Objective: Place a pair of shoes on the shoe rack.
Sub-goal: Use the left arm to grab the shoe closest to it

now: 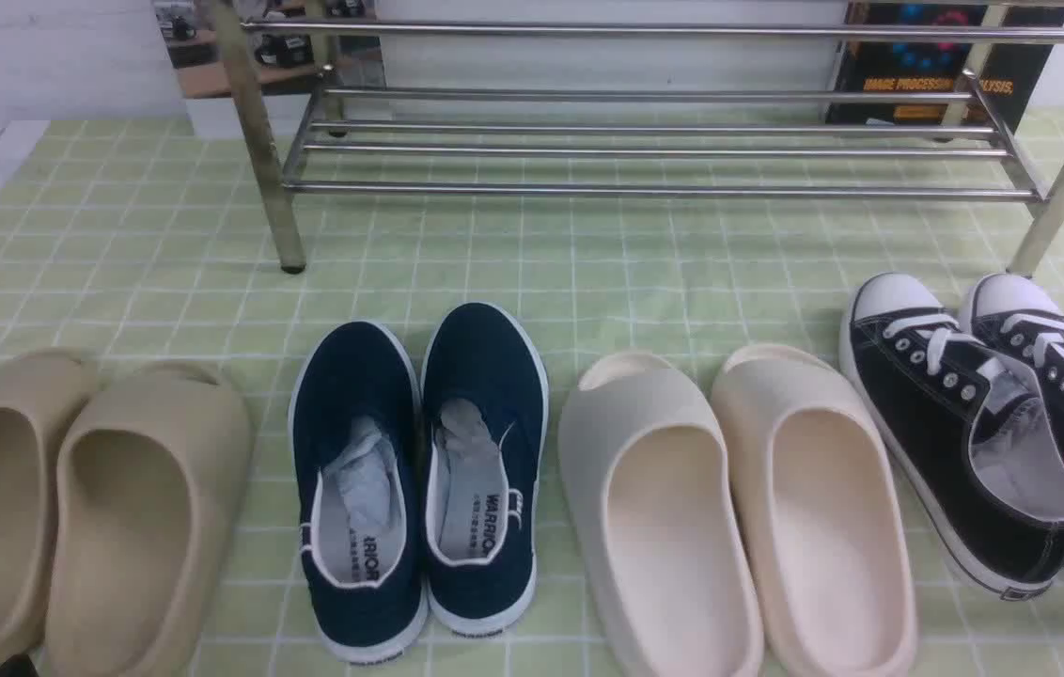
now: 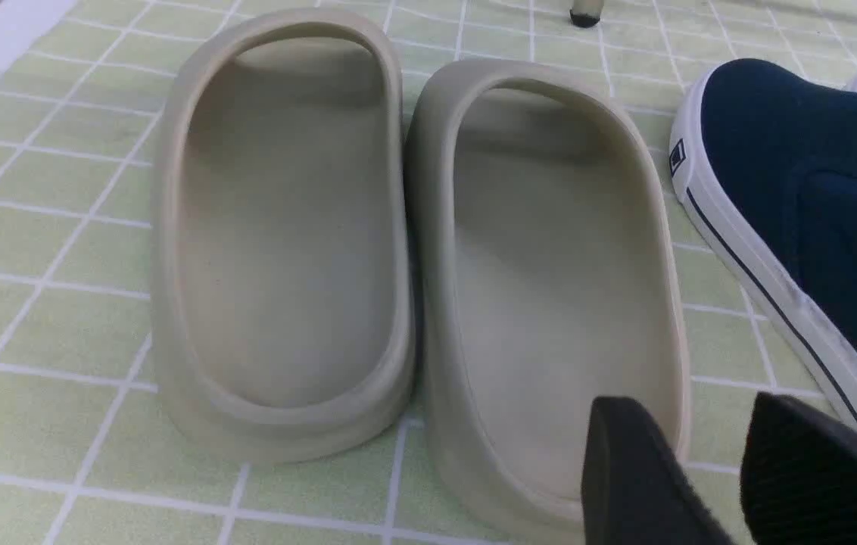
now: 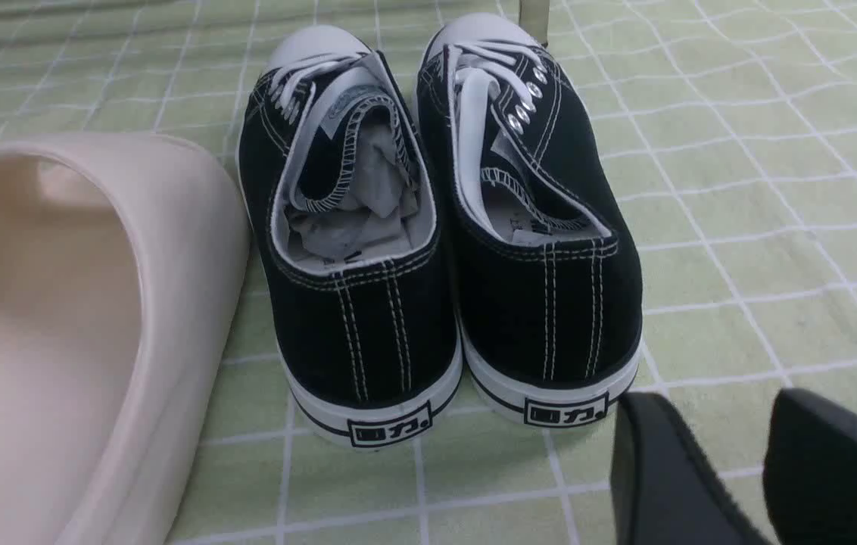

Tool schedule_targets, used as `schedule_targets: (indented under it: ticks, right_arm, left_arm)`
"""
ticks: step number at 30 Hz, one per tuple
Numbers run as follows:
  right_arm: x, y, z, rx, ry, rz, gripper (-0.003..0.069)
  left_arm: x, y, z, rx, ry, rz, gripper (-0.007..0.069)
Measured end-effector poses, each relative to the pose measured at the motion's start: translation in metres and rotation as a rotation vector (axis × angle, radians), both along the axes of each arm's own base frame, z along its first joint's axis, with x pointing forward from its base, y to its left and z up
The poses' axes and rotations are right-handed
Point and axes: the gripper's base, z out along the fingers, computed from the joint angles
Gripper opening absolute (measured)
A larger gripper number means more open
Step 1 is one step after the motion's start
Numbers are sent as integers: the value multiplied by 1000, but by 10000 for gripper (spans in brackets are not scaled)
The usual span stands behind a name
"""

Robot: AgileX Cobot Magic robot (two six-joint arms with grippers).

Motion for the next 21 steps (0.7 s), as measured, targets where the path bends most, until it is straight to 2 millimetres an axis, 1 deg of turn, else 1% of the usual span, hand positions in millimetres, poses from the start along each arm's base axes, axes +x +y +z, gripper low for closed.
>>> schedule_targets:
  ticks: [1, 7, 15, 18, 21]
  right_arm:
    - [0, 0, 0, 0, 0, 0, 246]
    - [0, 0, 0, 0, 0, 0, 246]
    - [0, 0, 0, 0, 0, 0, 246]
    - [0, 0, 0, 0, 0, 0, 246]
    - [0, 0, 0, 0, 0, 0, 246]
  left_arm:
    - [0, -1, 1, -39, -6, -2, 239]
    - [0, -3, 2, -92, -17, -4, 239]
    - [1, -3, 2, -118, -25, -5, 239]
    - [1, -5, 4, -185, -46, -5, 239]
    - [1, -11, 7, -485, -55, 5, 239]
